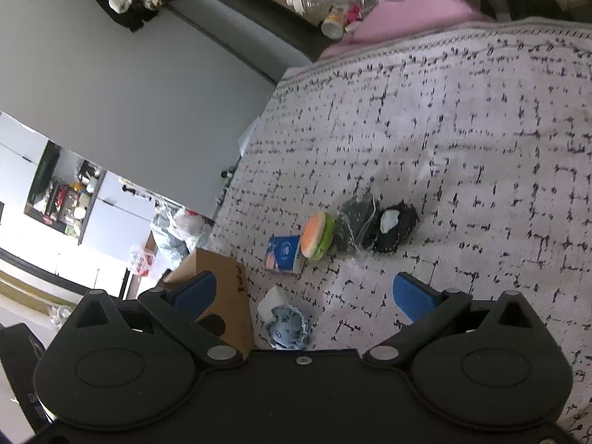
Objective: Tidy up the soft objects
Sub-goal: 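Move both grippers toward the white cube and small blue plush, then grasp the small blue plush with the right gripper while the left grasps the white cube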
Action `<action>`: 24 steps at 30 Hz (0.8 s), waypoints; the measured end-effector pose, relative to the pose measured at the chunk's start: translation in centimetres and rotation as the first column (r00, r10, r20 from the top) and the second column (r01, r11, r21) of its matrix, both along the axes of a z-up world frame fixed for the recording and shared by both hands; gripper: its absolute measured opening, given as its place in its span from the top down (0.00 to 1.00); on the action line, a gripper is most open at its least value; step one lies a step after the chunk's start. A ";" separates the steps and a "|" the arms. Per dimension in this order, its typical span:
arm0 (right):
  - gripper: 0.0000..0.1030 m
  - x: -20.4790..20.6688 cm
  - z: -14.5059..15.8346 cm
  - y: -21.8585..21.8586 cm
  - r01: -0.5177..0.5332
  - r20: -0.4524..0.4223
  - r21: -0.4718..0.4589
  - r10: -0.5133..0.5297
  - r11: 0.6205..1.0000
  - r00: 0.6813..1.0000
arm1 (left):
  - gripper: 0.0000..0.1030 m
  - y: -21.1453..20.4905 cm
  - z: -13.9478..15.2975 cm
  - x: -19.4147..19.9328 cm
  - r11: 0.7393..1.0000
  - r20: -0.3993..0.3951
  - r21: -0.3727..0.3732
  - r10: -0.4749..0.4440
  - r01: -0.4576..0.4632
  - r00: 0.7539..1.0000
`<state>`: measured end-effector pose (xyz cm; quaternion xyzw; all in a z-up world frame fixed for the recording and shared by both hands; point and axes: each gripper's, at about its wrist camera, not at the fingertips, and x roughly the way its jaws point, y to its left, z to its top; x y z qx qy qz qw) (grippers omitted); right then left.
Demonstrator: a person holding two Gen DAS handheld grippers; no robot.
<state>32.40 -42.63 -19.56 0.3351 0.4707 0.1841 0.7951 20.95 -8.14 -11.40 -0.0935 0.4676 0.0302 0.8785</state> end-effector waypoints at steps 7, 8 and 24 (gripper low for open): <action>0.12 0.9 -1.5 1.3 -0.027 -0.031 -0.001 0.027 1.000 0.999 | 0.23 1.1 -1.7 1.1 0.999 -0.024 -0.048 0.023 -0.024 0.999; 0.14 0.9 -1.8 1.6 -0.037 -0.038 0.002 0.037 0.999 0.999 | 0.24 1.3 -1.8 1.1 0.998 -0.022 -0.049 0.024 -0.025 0.999; 0.55 1.9 -5.8 8.3 -0.150 -0.162 0.006 0.149 0.989 0.976 | 0.52 4.4 -3.9 2.5 0.993 -0.064 -0.103 0.052 -0.059 0.997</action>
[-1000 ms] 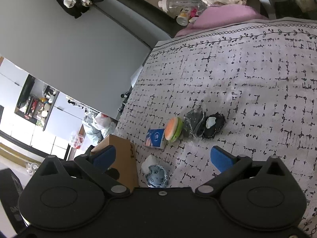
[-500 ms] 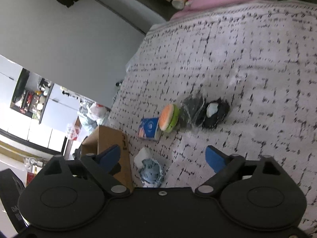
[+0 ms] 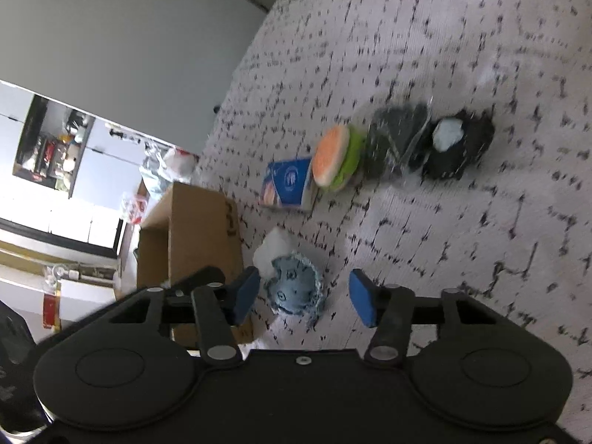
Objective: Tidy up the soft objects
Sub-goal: 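Grasp the small blue plush with the right gripper while the left grasps the white cube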
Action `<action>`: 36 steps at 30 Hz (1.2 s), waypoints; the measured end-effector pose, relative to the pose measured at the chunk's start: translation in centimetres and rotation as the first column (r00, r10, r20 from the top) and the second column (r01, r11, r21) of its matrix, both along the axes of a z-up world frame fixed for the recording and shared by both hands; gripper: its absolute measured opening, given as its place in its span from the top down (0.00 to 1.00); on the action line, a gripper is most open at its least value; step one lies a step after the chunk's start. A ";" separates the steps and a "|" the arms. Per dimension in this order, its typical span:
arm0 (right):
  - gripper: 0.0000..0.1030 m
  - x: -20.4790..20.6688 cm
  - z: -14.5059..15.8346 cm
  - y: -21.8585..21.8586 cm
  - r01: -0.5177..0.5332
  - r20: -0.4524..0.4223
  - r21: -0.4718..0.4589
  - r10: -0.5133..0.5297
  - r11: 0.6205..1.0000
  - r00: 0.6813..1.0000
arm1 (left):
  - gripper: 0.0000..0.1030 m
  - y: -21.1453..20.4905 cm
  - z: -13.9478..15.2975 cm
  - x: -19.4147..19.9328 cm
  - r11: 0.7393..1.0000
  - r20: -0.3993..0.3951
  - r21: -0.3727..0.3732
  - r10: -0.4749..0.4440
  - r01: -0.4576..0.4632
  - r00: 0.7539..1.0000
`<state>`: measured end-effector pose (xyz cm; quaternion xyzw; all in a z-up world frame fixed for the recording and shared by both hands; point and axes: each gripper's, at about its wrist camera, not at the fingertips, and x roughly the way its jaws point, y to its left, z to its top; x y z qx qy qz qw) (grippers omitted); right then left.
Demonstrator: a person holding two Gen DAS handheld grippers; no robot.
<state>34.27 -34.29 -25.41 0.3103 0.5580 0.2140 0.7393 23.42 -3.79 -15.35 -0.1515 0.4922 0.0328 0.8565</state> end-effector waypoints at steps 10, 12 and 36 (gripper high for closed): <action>0.68 0.3 -2.4 3.0 -0.067 -0.065 -0.075 0.062 0.995 0.996 | 0.48 0.9 -1.2 1.6 0.999 -0.016 -0.036 0.004 -0.004 1.000; 0.70 0.4 -2.7 3.2 -0.071 -0.079 -0.077 0.064 0.995 0.995 | 0.48 1.1 -1.4 1.7 0.999 -0.021 -0.049 0.010 -0.011 1.000; 0.99 0.2 -1.9 2.3 0.012 -0.024 -0.156 -0.016 0.988 1.000 | 0.45 -1.6 -2.4 3.5 1.000 -0.047 0.007 -0.011 0.011 0.999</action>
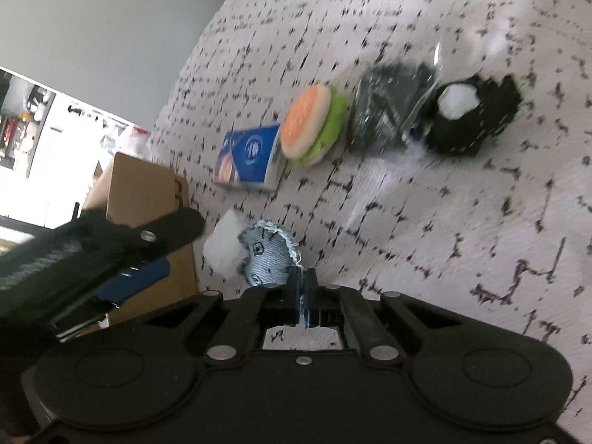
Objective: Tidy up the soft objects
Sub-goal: 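Grasp the small blue plush with the right gripper while the left grasps the white cube, then carry the white cube into the box with the left gripper while the right carries the blue plush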
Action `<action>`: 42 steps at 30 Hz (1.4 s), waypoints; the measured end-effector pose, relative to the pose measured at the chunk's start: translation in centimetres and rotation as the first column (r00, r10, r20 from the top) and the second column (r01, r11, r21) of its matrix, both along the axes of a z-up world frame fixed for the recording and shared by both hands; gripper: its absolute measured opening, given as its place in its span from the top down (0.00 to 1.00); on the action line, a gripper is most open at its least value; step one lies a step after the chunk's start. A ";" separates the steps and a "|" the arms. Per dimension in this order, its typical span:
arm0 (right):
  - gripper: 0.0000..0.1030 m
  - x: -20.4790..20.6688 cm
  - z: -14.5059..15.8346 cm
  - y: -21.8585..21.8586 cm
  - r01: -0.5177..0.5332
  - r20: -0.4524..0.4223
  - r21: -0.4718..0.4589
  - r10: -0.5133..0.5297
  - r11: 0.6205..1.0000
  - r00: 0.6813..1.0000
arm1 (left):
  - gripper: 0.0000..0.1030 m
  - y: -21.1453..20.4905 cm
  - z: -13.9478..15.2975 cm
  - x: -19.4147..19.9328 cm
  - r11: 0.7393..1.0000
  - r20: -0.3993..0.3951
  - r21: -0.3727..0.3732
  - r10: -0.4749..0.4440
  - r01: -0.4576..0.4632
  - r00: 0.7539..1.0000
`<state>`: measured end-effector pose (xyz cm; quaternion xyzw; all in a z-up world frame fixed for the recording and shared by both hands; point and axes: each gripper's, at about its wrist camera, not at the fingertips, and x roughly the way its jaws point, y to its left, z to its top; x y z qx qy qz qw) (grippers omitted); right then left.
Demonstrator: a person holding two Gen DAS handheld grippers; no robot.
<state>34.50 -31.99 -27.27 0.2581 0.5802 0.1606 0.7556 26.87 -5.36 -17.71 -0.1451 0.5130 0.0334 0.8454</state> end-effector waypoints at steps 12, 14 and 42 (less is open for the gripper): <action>0.99 0.2 1.3 -3.8 0.143 0.038 0.023 -0.144 0.989 0.989 | 0.44 -1.8 -2.6 0.8 0.992 -0.064 0.122 0.045 -0.036 0.997; 0.99 0.1 1.4 -4.4 0.156 0.038 0.031 -0.157 0.987 0.987 | 0.44 -1.8 -3.0 1.0 0.989 -0.068 0.136 0.063 -0.053 0.996; 0.99 -0.4 5.5 -4.6 0.090 0.174 0.271 -0.141 0.958 0.975 | 0.58 -0.5 -0.6 0.1 0.988 0.009 0.079 0.132 -0.132 0.991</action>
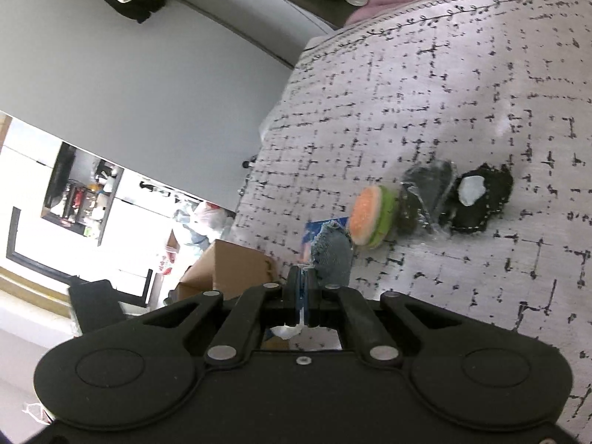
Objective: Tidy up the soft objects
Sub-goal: 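Carry the white cube into the box with the left gripper while the right carries the blue plush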
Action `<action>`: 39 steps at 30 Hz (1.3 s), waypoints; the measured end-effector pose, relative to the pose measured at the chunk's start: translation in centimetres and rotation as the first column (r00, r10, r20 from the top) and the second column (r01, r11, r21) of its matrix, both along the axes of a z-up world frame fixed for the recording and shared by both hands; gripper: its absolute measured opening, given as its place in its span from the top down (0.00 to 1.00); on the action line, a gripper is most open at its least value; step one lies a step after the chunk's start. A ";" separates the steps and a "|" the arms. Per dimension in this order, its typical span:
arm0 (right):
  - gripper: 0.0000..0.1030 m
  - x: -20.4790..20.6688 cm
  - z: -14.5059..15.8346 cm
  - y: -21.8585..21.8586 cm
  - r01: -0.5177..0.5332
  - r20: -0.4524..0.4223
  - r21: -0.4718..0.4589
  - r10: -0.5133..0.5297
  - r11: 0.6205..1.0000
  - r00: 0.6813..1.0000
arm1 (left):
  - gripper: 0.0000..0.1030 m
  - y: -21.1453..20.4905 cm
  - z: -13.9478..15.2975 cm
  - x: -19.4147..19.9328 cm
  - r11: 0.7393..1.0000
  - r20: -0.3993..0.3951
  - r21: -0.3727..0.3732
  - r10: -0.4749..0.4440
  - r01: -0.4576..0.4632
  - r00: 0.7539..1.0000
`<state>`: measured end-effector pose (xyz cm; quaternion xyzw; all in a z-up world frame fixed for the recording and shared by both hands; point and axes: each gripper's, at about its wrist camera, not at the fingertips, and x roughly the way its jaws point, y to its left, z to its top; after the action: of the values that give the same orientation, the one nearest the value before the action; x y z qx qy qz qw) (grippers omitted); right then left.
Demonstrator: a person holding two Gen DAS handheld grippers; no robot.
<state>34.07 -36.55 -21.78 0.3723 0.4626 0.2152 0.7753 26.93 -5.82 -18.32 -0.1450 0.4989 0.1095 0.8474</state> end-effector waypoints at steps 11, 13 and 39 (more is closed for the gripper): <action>0.99 -0.7 2.5 1.7 -0.056 0.074 0.015 0.054 0.998 0.996 | 0.58 2.0 6.8 -2.4 0.999 0.116 -0.014 -0.035 0.037 0.993; 0.99 -0.9 3.0 2.0 -0.063 0.092 0.013 0.062 0.998 0.994 | 0.58 2.6 7.6 -2.8 0.999 0.122 -0.018 -0.036 0.038 0.992; 0.98 -2.9 7.9 8.0 -0.222 0.280 0.017 0.209 0.975 0.937 | 0.58 10.5 8.4 -5.7 0.999 0.126 -0.044 0.017 -0.011 0.992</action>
<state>31.17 -28.51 -13.90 0.3045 0.3825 0.3599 0.7946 21.23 4.72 -9.93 -0.1735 0.4454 0.0950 0.8732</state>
